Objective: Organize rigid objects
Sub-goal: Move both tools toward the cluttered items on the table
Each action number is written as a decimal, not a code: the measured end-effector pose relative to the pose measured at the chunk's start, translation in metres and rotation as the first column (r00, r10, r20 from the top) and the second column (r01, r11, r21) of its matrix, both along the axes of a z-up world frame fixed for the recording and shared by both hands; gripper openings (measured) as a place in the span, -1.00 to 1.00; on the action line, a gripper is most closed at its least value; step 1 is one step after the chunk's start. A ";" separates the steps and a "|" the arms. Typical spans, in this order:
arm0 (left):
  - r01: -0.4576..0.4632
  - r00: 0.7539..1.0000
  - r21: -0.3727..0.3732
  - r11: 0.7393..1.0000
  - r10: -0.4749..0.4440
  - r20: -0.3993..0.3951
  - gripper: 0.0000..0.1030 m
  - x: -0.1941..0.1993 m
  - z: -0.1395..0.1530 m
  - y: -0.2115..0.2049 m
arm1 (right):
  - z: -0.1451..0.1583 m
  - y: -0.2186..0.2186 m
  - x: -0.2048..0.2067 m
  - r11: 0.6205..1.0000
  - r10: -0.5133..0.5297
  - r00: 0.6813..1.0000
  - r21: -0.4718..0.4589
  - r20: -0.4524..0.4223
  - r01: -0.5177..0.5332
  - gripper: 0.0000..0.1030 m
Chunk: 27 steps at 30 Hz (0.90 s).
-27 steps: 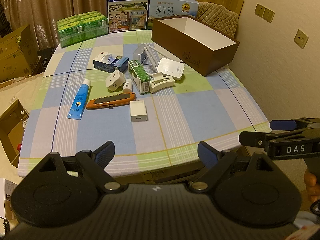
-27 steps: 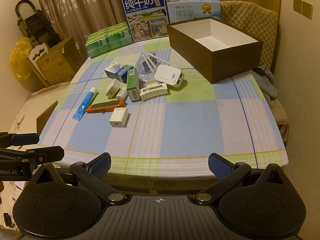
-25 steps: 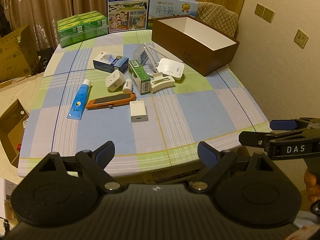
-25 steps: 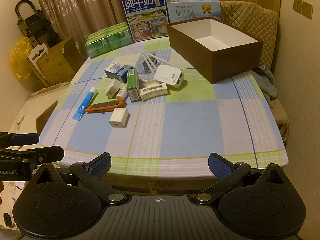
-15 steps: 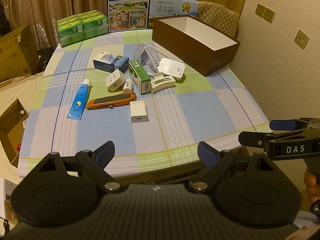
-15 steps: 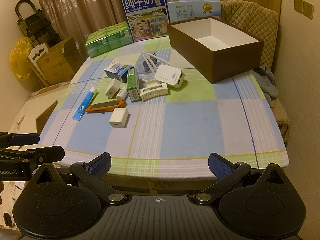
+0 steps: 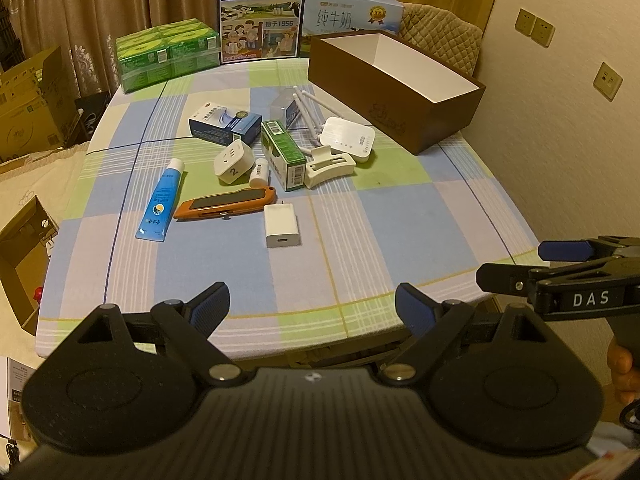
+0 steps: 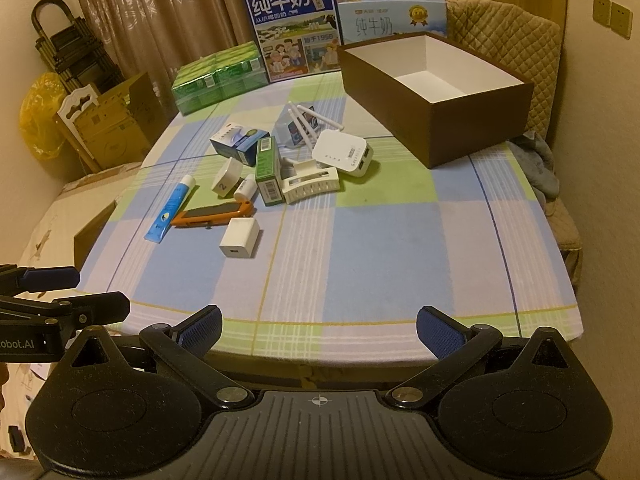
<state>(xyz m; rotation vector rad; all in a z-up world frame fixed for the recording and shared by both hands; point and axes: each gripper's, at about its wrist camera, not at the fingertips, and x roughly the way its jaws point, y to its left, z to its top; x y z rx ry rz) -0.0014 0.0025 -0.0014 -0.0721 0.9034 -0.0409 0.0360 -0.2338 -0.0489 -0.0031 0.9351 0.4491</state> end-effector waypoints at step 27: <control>-0.049 0.996 -0.012 0.999 0.048 -0.070 0.68 0.049 -0.029 0.072 | -0.023 0.016 0.054 0.998 -0.061 0.998 0.024 -0.012 0.061 0.96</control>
